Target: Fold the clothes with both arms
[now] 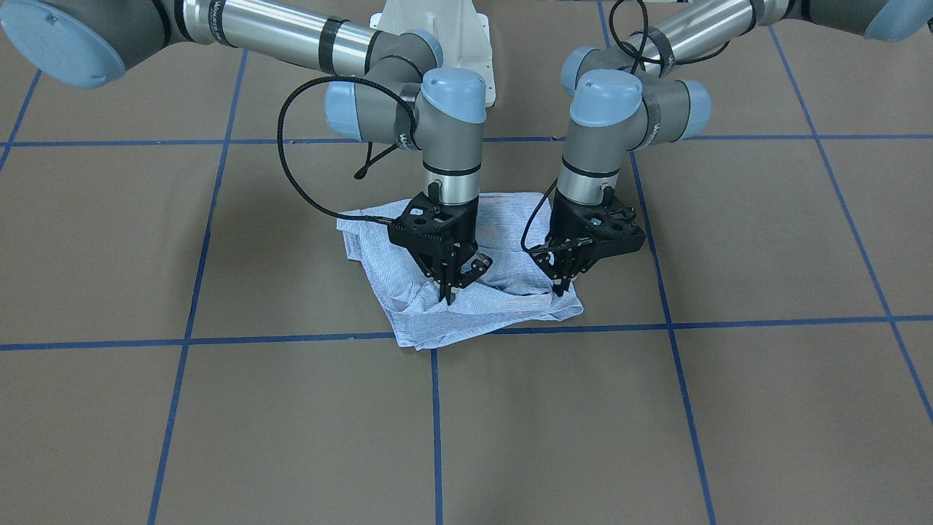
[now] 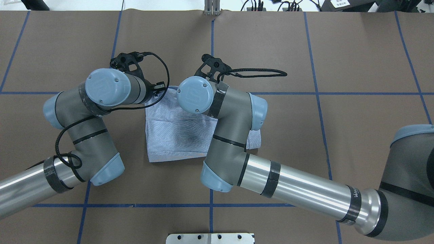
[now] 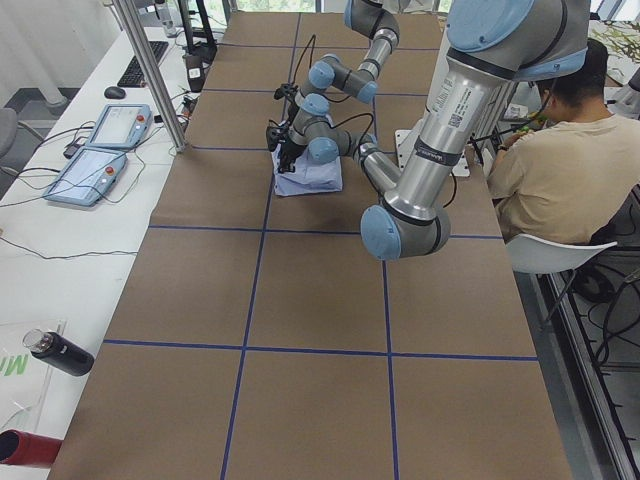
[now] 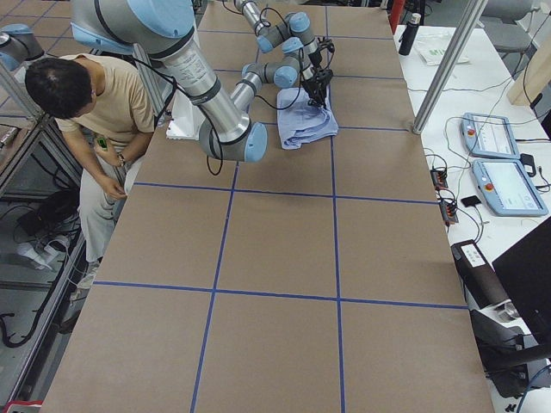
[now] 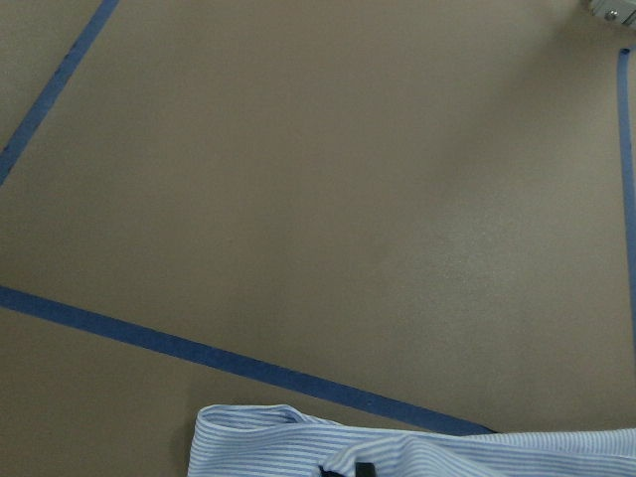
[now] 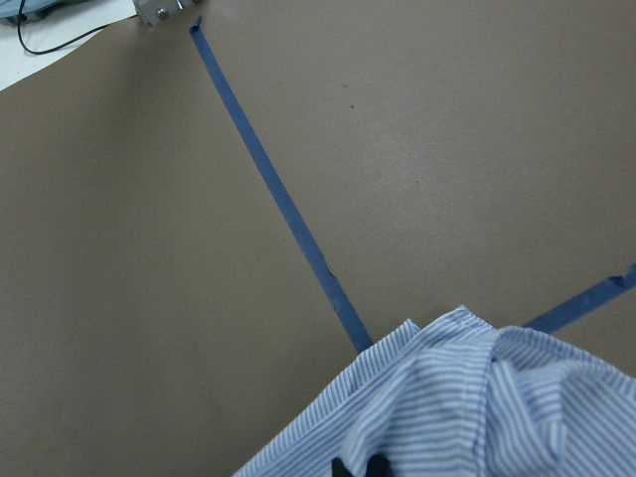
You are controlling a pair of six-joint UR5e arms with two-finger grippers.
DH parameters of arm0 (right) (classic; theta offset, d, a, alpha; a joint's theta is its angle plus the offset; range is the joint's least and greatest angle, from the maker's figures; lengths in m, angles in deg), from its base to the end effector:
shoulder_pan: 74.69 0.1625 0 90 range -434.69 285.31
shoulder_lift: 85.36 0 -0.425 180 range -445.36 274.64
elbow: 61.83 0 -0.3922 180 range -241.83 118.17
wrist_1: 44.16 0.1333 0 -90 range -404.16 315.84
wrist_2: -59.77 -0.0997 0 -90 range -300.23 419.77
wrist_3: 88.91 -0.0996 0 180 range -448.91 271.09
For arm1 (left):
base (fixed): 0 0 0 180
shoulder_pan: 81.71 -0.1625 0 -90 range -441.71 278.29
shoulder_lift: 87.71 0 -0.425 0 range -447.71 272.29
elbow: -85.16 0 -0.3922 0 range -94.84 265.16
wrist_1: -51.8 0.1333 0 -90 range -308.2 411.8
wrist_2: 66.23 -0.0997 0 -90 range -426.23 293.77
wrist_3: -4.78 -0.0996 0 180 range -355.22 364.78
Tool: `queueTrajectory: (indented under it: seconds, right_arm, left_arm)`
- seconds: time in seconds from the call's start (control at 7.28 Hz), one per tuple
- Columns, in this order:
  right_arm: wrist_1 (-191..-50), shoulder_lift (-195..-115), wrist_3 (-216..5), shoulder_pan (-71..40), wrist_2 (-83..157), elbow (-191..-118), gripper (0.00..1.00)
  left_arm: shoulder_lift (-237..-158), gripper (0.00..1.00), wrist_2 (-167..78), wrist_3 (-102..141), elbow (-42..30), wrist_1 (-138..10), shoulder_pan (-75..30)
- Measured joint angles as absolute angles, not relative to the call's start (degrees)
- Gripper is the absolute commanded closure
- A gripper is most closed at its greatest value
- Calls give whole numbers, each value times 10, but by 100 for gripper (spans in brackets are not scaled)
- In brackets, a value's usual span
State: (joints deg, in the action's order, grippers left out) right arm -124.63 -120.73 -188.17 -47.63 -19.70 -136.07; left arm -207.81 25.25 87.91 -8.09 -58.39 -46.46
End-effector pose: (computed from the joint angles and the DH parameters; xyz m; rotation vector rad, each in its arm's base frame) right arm -0.6358 -0.4949 0.1528 0.3071 -0.8218 0.6713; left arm 0.4799 -0.4993 0.2936 0.3163 0.8886 -0.4464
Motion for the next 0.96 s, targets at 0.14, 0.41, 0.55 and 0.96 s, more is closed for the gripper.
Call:
queueTrajectory:
  seconds: [0.14,0.41,0.55,0.96]
  right_arm:
    - [-1244,-1206,-1870,-475,-202,-1354,44]
    - [-1243,-1204,-1833,-470,-211,-1345,0]
    - [-1243,-1202,-1816,-463,-223,-1343,0]
    - [-1253,-1184,-1760,-409,-327,-1345,0]
  left_arm:
    - [-2077,35,252,879,-74,-592,-465]
    - [-2075,0,252,854,-58,-616,-464]
    - [-2074,0,253,825,-57,-622,-463]
    - [-2060,0,294,720,-87,-620,-433]
